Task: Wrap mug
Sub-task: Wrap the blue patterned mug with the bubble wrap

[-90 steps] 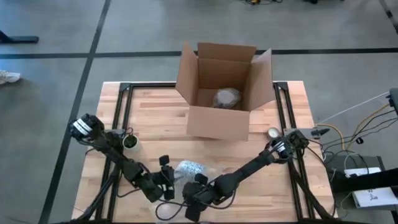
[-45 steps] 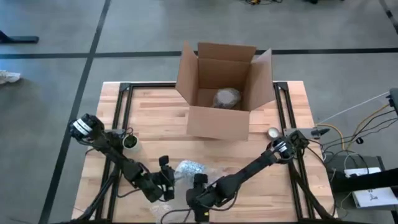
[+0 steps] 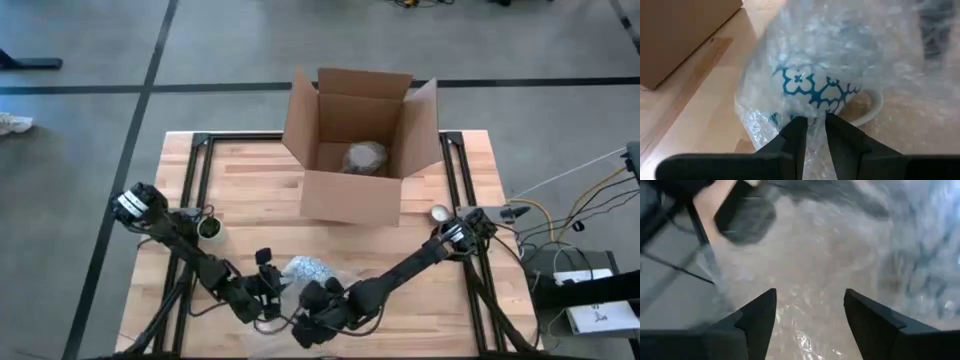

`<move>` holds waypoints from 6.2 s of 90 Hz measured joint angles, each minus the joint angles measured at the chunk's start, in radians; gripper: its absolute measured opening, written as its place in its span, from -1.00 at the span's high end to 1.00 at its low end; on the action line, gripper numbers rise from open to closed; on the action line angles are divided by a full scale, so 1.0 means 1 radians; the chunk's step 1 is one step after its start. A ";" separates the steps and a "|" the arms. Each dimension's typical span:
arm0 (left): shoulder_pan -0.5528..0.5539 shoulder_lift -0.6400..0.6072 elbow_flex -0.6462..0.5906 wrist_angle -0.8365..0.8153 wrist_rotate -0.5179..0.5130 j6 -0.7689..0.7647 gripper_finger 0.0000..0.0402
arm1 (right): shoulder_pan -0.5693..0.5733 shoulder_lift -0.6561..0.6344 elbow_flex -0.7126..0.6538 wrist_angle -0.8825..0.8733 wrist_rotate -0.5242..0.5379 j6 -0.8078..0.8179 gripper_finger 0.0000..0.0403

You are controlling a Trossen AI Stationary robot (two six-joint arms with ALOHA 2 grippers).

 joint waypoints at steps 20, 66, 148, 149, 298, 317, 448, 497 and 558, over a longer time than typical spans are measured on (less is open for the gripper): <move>0.001 0.000 0.000 0.001 0.000 0.005 0.70 | 0.005 0.000 0.011 -0.004 -0.068 0.132 -0.04; 0.001 0.000 -0.001 0.001 0.000 0.004 0.71 | -0.001 -0.002 0.303 -0.208 -0.026 -0.018 0.17; 0.002 0.000 -0.001 0.007 0.000 0.003 0.71 | -0.020 0.064 0.148 -0.375 0.207 -0.760 1.00; 0.002 0.000 -0.001 0.007 0.000 0.003 0.71 | -0.020 0.067 0.148 -0.367 0.207 -0.760 1.00; 0.010 -0.004 -0.001 -0.014 0.007 0.061 0.70 | -0.017 0.081 0.269 -0.368 0.310 -0.978 1.00; 0.010 -0.004 -0.001 -0.017 0.007 0.061 0.70 | 0.010 0.034 0.384 -0.718 0.330 -1.105 1.00; 0.025 -0.037 -0.001 0.026 0.083 0.082 0.71 | -0.050 0.102 0.106 -0.332 0.347 -1.194 0.42; -0.093 -0.369 -0.001 -0.528 0.389 -0.110 0.71 | -0.035 0.117 0.104 -0.320 0.448 -1.336 0.86; 0.164 -0.370 -0.127 0.008 0.202 0.271 0.87 | -0.029 0.117 0.097 -0.317 0.464 -1.349 0.86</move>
